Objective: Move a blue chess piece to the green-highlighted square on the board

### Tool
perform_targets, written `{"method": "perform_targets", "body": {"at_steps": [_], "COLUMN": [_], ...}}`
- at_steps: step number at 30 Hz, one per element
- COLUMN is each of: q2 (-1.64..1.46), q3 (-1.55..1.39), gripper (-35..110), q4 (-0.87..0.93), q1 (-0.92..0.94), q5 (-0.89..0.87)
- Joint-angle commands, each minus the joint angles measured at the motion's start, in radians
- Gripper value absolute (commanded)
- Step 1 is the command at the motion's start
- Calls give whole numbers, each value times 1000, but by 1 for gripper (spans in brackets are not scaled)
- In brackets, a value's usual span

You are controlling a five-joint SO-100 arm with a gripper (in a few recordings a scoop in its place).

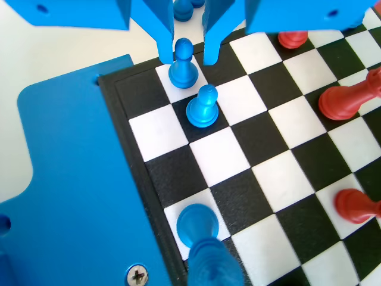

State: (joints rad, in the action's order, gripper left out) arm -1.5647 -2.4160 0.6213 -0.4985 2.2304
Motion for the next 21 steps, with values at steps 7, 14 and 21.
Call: {"method": "perform_targets", "body": {"at_steps": [7, 14, 21], "q2": [-20, -20, -23], "q3": [-37, -35, -17], "gripper": [8, 2, 1], "q4": [-32, -35, -32], "q1": [-11, -14, -12], "q5": [20, 23, 14]}}
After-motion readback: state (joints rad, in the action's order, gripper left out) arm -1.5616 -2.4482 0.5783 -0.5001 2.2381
